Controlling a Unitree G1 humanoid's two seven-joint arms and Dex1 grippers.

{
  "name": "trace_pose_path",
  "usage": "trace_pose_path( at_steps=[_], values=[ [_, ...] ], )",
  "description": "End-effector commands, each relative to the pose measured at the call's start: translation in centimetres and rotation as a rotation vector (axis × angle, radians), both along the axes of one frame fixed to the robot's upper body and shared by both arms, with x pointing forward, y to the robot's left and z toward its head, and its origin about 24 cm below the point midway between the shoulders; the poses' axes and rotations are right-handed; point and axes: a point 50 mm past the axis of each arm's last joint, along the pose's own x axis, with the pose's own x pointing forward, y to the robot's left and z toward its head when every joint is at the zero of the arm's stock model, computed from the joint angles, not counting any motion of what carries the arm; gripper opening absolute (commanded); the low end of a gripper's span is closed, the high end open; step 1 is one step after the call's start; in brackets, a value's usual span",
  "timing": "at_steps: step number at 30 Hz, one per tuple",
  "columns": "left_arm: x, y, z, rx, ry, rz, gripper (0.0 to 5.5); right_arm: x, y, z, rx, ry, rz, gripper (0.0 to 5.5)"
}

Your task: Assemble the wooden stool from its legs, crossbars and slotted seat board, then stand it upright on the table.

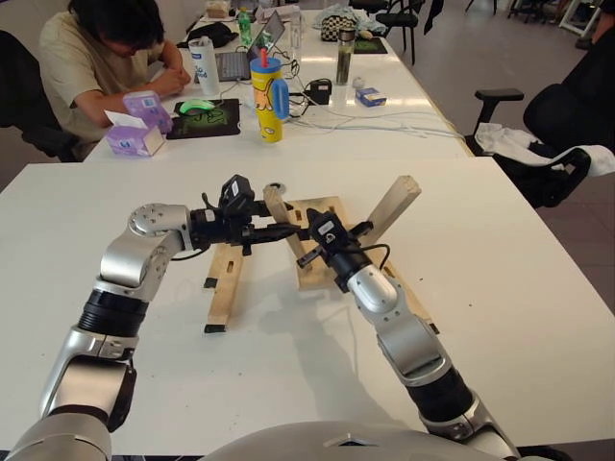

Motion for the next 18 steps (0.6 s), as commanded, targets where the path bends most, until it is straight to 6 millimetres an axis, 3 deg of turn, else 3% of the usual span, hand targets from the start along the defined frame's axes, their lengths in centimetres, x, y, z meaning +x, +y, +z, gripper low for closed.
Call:
trace_pose_path(
  at_steps=[1, 4, 7, 9, 12, 18],
  values=[
    [-3.0, -2.6, -6.5, -0.025, 0.243, -0.064, 2.01, -1.4, -1.9, -4.6, 0.137, 0.162, 0.038, 0.00],
    [-3.1, -1.1, -6.4, 0.007, 0.223, -0.023, 2.02, -2.3, -4.5, -0.3, 0.252, -0.056, 0.021, 0.00],
    [-2.8, 0.2, -5.2, 0.027, 0.181, 0.006, 2.02, -4.8, -6.6, 1.4, 0.182, -0.150, 0.055, 0.00],
    [-2.7, 0.9, -4.4, 0.049, 0.141, 0.032, 2.02, -6.6, -7.1, 0.5, 0.093, -0.121, 0.128, 0.00],
    [-2.5, 1.3, -3.2, 0.062, 0.105, 0.041, 2.02, -7.8, -7.5, -2.4, 0.022, -0.015, 0.170, 0.00],
    [-2.0, 1.0, 0.0, 0.096, 0.034, -0.028, 2.02, -5.1, -5.9, -6.0, 0.134, 0.159, 0.058, 0.00]
  ],
)
